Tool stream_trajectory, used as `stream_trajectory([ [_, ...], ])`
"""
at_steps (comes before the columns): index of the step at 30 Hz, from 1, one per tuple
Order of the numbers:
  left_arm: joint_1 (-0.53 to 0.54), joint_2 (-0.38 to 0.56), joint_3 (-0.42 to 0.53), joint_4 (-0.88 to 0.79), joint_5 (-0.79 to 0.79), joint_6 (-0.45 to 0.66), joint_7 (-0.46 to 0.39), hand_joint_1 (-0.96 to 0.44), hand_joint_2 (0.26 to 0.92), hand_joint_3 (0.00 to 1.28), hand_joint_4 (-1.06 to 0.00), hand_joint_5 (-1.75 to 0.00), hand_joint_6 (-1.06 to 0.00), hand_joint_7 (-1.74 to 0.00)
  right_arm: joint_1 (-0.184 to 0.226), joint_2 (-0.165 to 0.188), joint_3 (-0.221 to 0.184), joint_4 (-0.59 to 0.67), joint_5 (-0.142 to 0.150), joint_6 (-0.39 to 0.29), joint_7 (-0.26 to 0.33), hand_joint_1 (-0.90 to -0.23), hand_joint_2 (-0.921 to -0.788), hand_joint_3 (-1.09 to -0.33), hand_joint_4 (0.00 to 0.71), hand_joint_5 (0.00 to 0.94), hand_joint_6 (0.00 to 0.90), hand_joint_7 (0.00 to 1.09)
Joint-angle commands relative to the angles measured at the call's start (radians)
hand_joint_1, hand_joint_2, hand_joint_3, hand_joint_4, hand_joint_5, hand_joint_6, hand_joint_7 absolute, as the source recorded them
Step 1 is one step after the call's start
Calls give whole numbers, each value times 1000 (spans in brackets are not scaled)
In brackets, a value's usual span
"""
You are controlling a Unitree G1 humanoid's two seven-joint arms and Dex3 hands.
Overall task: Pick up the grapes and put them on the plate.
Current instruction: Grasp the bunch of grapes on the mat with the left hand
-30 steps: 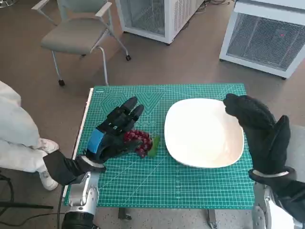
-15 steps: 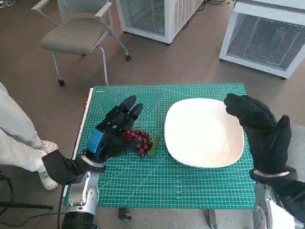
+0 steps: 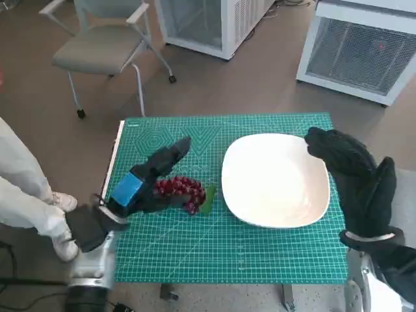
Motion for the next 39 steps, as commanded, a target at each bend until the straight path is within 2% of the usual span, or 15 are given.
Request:
stream_trajectory([
  [1,38,56,-69,-203,241,177,95,-145,810,1,-96,0,-217,0,10,1,5,24,-6,0,10,-494,-921,-588,311,412,157,897],
  [9,33,44,-171,-358,455,452,100,-94,780,0,-64,0,-216,-2,7,0,6,29,-9,-5,9,-494,-921,-589,308,411,158,897],
  [18,-24,31,-245,-368,482,632,17,-76,769,0,-73,-4,-249,-12,9,-3,4,24,-4,-3,12,-493,-921,-595,307,410,158,896],
  [26,-66,26,-290,-340,498,715,0,-71,771,1,-94,-8,-264,-11,14,-4,0,20,2,1,14,-494,-921,-596,308,410,159,896],
  [39,-138,9,-386,-213,571,757,54,-65,775,2,-107,-5,-270,-5,16,3,-2,23,0,-6,12,-494,-921,-594,310,408,161,893],
])
